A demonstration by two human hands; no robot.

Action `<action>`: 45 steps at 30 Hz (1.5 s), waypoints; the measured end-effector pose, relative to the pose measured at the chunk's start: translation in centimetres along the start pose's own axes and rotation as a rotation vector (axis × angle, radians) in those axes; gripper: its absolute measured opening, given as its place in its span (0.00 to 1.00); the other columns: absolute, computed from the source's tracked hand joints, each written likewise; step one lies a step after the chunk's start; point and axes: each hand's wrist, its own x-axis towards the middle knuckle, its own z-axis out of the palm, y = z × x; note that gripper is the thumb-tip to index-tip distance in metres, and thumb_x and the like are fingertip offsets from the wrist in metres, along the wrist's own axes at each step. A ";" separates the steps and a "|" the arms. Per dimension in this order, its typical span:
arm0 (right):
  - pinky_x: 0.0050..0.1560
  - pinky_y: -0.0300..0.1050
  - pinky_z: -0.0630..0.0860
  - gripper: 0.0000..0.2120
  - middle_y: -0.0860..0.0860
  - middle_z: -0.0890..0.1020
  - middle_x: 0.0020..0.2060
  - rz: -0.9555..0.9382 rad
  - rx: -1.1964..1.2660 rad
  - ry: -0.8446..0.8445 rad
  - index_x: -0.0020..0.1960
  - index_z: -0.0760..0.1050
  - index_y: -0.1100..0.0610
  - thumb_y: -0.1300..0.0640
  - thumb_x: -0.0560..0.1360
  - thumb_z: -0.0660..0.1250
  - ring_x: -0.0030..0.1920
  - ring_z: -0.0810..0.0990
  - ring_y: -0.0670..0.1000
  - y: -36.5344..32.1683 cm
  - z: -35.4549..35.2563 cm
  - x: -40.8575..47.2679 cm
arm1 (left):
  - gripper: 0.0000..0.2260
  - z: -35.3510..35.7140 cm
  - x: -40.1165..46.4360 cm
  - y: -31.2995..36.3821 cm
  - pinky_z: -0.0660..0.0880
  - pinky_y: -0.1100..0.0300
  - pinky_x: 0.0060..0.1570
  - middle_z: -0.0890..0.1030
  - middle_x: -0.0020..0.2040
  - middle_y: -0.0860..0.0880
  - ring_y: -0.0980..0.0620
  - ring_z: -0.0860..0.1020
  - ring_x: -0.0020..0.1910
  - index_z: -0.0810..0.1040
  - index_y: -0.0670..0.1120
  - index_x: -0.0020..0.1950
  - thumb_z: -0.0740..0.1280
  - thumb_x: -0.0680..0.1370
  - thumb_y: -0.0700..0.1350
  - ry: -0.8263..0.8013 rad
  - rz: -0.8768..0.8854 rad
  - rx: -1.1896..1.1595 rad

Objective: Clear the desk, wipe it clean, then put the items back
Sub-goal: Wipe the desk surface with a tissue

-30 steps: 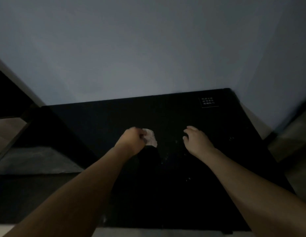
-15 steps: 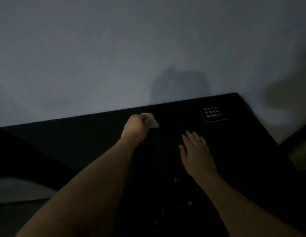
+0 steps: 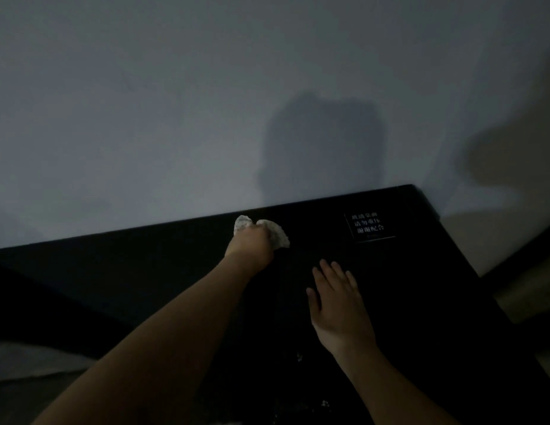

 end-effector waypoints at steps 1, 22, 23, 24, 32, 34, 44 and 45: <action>0.75 0.43 0.37 0.25 0.49 0.55 0.78 -0.001 -0.002 0.029 0.77 0.58 0.53 0.46 0.83 0.46 0.78 0.49 0.48 -0.2 -0.2 -0.2 | 0.19 0.5 -0.8 0.0 0.55 0.48 0.75 0.62 0.76 0.42 0.42 0.59 0.76 0.66 0.50 0.74 0.58 0.83 0.44 -0.021 -0.014 -0.004; 0.76 0.47 0.51 0.28 0.51 0.49 0.79 -0.032 -0.106 -0.433 0.79 0.48 0.55 0.50 0.83 0.53 0.78 0.50 0.51 -1.5 -7.4 -12.8 | 0.24 6.3 -23.4 1.9 0.67 0.52 0.69 0.61 0.77 0.49 0.50 0.66 0.73 0.60 0.50 0.77 0.60 0.81 0.47 -0.181 -0.004 -0.025; 0.75 0.47 0.51 0.28 0.52 0.50 0.79 -0.027 -0.134 -0.444 0.79 0.49 0.55 0.50 0.83 0.53 0.78 0.50 0.51 -1.1 -7.6 -14.5 | 0.24 6.5 -24.6 2.2 0.67 0.53 0.68 0.62 0.77 0.48 0.49 0.67 0.72 0.60 0.50 0.78 0.60 0.81 0.47 -0.187 -0.014 -0.027; 0.75 0.47 0.52 0.27 0.52 0.50 0.79 -0.018 -0.159 -0.460 0.79 0.50 0.56 0.50 0.83 0.54 0.78 0.50 0.51 -0.7 -7.8 -16.0 | 0.24 6.6 -25.6 2.5 0.68 0.53 0.68 0.64 0.76 0.48 0.49 0.69 0.71 0.60 0.50 0.78 0.60 0.81 0.47 -0.196 -0.027 -0.028; 0.77 0.50 0.53 0.32 0.55 0.51 0.79 0.044 -0.343 -0.575 0.79 0.51 0.59 0.48 0.81 0.59 0.78 0.52 0.55 0.3 -7.1 -22.7 | 0.23 9.8 -34.3 4.0 0.71 0.52 0.66 0.71 0.71 0.45 0.46 0.73 0.67 0.63 0.46 0.75 0.59 0.80 0.43 -0.206 -0.086 0.047; 0.77 0.51 0.51 0.33 0.56 0.48 0.79 0.069 -0.379 -0.544 0.79 0.49 0.60 0.48 0.82 0.58 0.78 0.51 0.55 -0.1 -6.7 -23.3 | 0.22 10.0 -37.3 4.6 0.72 0.53 0.64 0.72 0.70 0.44 0.46 0.74 0.66 0.65 0.47 0.74 0.61 0.79 0.42 -0.249 -0.088 0.055; 0.72 0.51 0.63 0.33 0.55 0.53 0.78 0.118 -0.418 -0.510 0.78 0.54 0.58 0.46 0.80 0.61 0.75 0.59 0.56 -1.0 -7.2 -23.9 | 0.15 5.3 -43.9 7.4 0.78 0.52 0.54 0.82 0.53 0.44 0.44 0.81 0.55 0.81 0.44 0.57 0.67 0.75 0.51 -0.573 0.095 0.190; 0.68 0.50 0.68 0.31 0.55 0.56 0.76 0.135 -0.418 -0.564 0.77 0.57 0.58 0.46 0.79 0.62 0.71 0.64 0.56 -1.2 -7.7 -23.3 | 0.16 4.2 -42.7 7.5 0.77 0.54 0.52 0.82 0.54 0.43 0.44 0.81 0.55 0.80 0.44 0.57 0.67 0.75 0.52 -0.510 0.056 0.172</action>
